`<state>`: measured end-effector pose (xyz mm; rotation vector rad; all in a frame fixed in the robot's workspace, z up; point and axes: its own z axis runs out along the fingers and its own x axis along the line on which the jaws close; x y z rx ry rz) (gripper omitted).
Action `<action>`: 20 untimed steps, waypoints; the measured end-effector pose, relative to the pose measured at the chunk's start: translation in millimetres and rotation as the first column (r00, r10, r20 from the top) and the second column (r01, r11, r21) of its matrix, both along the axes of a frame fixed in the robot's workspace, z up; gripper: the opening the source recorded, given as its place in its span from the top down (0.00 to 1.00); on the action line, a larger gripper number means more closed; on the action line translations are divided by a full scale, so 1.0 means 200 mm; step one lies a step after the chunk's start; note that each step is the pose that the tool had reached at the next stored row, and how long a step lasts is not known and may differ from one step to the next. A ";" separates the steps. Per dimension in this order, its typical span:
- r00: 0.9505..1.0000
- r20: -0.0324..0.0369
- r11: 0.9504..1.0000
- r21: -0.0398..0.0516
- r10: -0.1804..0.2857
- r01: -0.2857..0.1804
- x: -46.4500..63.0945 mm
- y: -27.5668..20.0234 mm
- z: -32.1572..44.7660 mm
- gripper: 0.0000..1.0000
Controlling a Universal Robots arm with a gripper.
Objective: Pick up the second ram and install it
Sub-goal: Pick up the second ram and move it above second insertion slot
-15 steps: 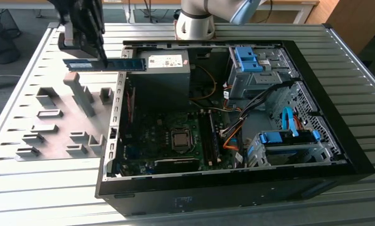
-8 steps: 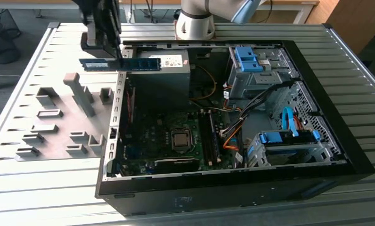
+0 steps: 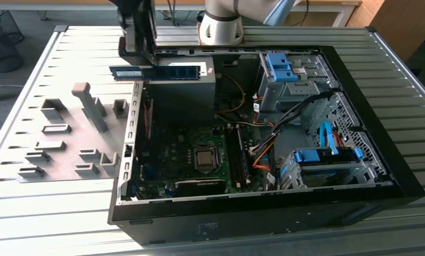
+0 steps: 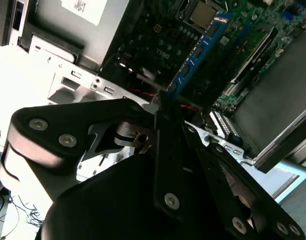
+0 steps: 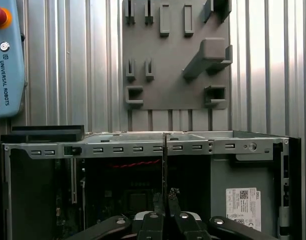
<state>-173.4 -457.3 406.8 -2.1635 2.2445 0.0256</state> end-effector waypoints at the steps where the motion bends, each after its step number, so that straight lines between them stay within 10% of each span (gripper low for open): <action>1: 1.000 0.000 1.000 0.000 0.000 0.000 0.02 0.000 0.000 0.86; 20: 1.000 0.000 1.000 0.000 0.000 0.000 0.33 0.000 -0.009 0.86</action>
